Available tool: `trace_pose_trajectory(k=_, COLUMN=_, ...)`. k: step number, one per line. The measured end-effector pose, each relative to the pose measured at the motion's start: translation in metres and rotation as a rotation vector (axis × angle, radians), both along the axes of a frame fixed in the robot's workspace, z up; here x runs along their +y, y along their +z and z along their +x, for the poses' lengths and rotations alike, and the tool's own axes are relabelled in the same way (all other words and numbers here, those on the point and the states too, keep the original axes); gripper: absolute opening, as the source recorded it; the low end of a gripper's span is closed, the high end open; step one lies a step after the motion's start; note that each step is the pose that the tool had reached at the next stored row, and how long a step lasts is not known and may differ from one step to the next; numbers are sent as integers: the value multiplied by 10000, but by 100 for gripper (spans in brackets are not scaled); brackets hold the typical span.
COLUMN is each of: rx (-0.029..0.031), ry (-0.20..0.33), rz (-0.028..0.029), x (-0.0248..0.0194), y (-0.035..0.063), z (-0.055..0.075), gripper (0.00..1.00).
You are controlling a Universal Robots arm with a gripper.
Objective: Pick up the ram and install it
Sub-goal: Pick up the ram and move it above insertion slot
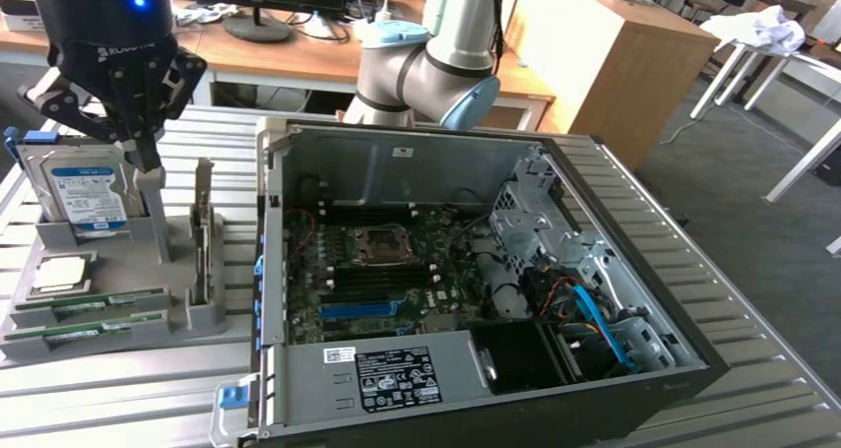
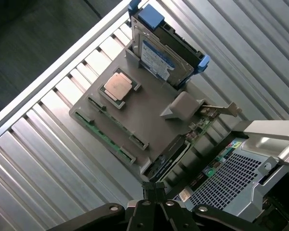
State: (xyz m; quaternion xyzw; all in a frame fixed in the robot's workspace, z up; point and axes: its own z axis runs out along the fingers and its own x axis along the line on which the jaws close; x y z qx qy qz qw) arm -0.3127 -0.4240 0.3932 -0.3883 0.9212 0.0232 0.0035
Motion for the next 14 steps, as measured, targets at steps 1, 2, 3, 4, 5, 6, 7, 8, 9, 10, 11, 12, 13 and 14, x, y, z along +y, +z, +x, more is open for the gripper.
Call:
trace_pose_trajectory(k=1, rx=0, ry=45, rz=0, x=0, y=0, z=0, gripper=11)
trace_pose_trajectory(k=2, rx=0, ry=88, rz=0, x=0, y=0, z=0, gripper=11)
trace_pose_trajectory(k=3, rx=0, ry=129, rz=0, x=0, y=0, z=0, gripper=11)
trace_pose_trajectory(k=4, rx=0, ry=172, rz=0, x=0, y=0, z=0, gripper=11)
trace_pose_trajectory(k=5, rx=0, ry=214, rz=0, x=0, y=0, z=0, gripper=11)
trace_pose_trajectory(k=6, rx=0, ry=256, rz=0, x=0, y=0, z=0, gripper=11)
trace_pose_trajectory(k=7, rx=0, ry=298, rz=0, x=0, y=0, z=0, gripper=11)
trace_pose_trajectory(k=8, rx=0, ry=343, rz=0, x=0, y=0, z=0, gripper=11)
trace_pose_trajectory(k=9, rx=0, ry=385, rz=0, x=0, y=0, z=0, gripper=11)
trace_pose_trajectory(k=10, rx=0, ry=426, rz=0, x=0, y=0, z=0, gripper=11)
trace_pose_trajectory(k=11, rx=0, ry=466, rz=1, x=0, y=0, z=0, gripper=11)
trace_pose_trajectory(k=12, rx=0, ry=507, rz=0, x=0, y=0, z=0, gripper=11)
trace_pose_trajectory(k=13, rx=0, ry=550, rz=0, x=0, y=0, z=0, gripper=11)
trace_pose_trajectory(k=14, rx=0, ry=595, rz=0, x=0, y=0, z=0, gripper=11)
